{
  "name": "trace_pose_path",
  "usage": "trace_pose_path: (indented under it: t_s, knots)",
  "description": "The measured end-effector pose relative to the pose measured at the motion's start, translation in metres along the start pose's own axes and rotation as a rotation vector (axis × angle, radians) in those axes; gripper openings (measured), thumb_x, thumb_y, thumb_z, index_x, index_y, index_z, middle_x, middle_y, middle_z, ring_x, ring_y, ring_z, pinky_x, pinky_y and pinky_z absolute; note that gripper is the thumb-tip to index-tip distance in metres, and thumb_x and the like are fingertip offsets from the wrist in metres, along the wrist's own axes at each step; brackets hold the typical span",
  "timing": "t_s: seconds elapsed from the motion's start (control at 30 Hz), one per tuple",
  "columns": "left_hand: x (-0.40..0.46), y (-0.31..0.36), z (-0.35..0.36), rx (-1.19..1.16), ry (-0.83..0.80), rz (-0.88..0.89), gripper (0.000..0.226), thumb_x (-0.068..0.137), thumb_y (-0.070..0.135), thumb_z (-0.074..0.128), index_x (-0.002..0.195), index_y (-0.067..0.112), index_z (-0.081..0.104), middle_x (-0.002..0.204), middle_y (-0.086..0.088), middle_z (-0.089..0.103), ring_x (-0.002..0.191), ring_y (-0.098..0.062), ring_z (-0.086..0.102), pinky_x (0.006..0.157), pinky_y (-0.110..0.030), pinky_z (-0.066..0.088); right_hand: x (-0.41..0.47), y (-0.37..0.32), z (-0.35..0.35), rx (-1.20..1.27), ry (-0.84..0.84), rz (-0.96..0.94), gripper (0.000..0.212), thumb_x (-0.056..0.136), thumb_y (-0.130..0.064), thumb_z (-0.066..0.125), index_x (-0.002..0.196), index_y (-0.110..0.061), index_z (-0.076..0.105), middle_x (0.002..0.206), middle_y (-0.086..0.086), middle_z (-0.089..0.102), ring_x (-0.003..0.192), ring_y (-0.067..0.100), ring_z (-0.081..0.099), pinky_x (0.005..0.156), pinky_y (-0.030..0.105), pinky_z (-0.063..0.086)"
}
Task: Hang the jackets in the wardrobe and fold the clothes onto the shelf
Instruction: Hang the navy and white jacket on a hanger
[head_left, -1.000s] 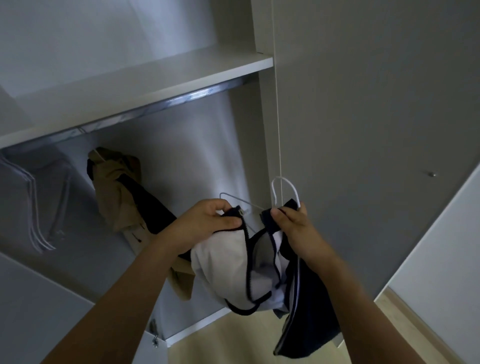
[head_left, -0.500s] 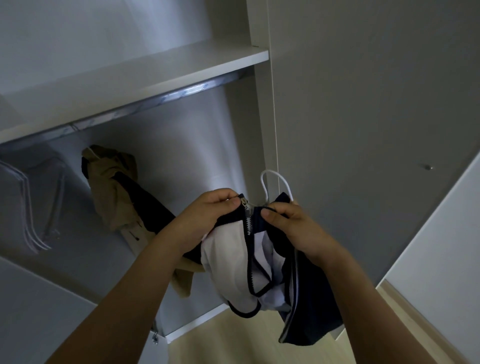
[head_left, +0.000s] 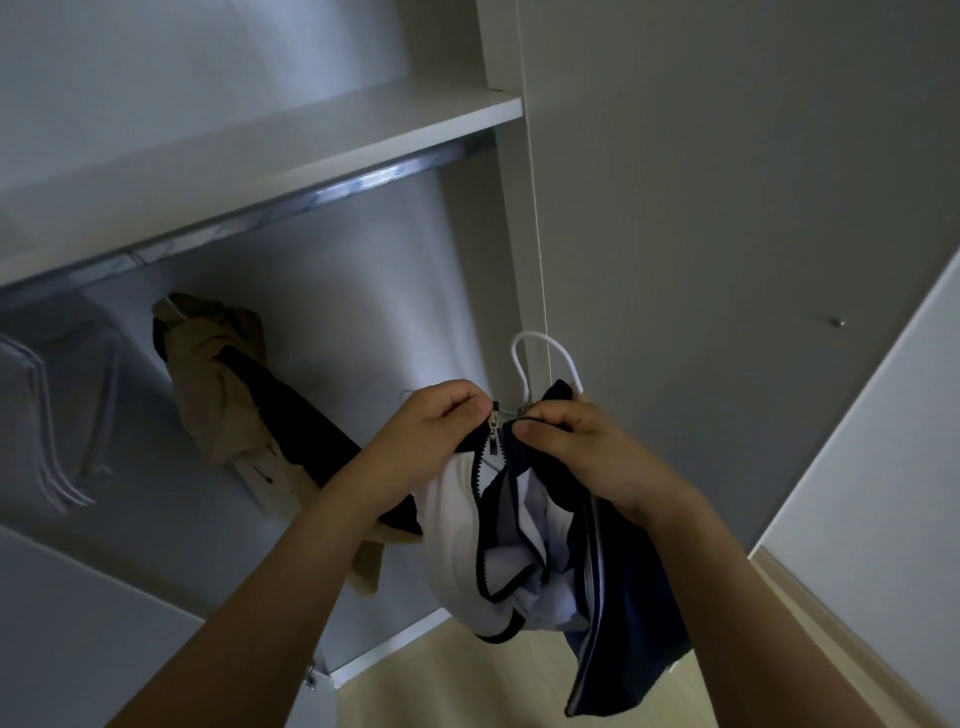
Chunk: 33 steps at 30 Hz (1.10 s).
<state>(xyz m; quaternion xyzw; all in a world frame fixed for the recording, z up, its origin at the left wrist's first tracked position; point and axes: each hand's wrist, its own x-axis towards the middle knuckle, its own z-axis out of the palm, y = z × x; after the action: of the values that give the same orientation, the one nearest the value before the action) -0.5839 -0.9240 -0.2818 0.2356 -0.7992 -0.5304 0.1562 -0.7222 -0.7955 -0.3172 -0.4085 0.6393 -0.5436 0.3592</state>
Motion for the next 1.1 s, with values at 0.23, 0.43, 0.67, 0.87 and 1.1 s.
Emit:
trace_pose_path:
  t_s: [0.23, 0.43, 0.67, 0.87, 1.1]
  knots:
    - [-0.001, 0.000, 0.003, 0.075, 0.038, -0.006, 0.026, 0.100, 0.020, 0.053, 0.077, 0.018, 0.066, 0.067, 0.011, 0.062, 0.066, -0.003, 0.057, 0.063, -0.015, 0.045, -0.001, 0.000, -0.001, 0.012, 0.005, -0.022, 0.014, 0.090, -0.026, 0.065, 0.081, -0.024, 0.075, 0.117, 0.022, 0.056, 0.108, 0.029, 0.059, 0.105, 0.047, 0.041]
    - [-0.006, -0.001, 0.006, 0.107, -0.007, -0.029, 0.025, 0.100, 0.019, 0.052, 0.080, 0.008, 0.063, 0.070, 0.001, 0.056, 0.067, -0.010, 0.051, 0.067, -0.024, 0.044, -0.001, 0.003, 0.001, 0.035, 0.031, -0.028, 0.015, 0.091, -0.024, 0.064, 0.082, -0.023, 0.076, 0.116, 0.024, 0.055, 0.102, 0.029, 0.058, 0.102, 0.043, 0.044]
    - [-0.008, -0.003, 0.006, 0.116, -0.055, -0.073, 0.025, 0.100, 0.016, 0.052, 0.082, 0.003, 0.062, 0.074, -0.005, 0.057, 0.070, -0.013, 0.053, 0.069, -0.025, 0.044, -0.002, 0.005, 0.006, 0.061, 0.055, -0.002, 0.017, 0.090, -0.025, 0.065, 0.076, -0.022, 0.074, 0.114, 0.024, 0.054, 0.087, 0.019, 0.058, 0.081, 0.032, 0.044]
    - [-0.013, -0.009, 0.012, 0.122, 0.016, -0.021, 0.027, 0.100, 0.017, 0.052, 0.076, 0.009, 0.060, 0.068, 0.002, 0.054, 0.064, -0.010, 0.050, 0.064, -0.022, 0.042, -0.002, 0.003, 0.005, 0.026, 0.078, -0.046, 0.010, 0.086, -0.018, 0.070, 0.080, -0.022, 0.077, 0.111, 0.019, 0.059, 0.094, 0.026, 0.063, 0.088, 0.035, 0.049]
    - [-0.019, -0.013, 0.016, 0.270, 0.112, 0.100, 0.011, 0.099, 0.020, 0.054, 0.091, 0.019, 0.061, 0.088, 0.001, 0.058, 0.085, -0.014, 0.057, 0.081, -0.034, 0.047, -0.004, 0.006, 0.016, 0.274, 0.183, 0.020, 0.010, 0.087, -0.014, 0.069, 0.085, -0.012, 0.078, 0.102, 0.022, 0.068, 0.090, 0.031, 0.069, 0.087, 0.042, 0.054]
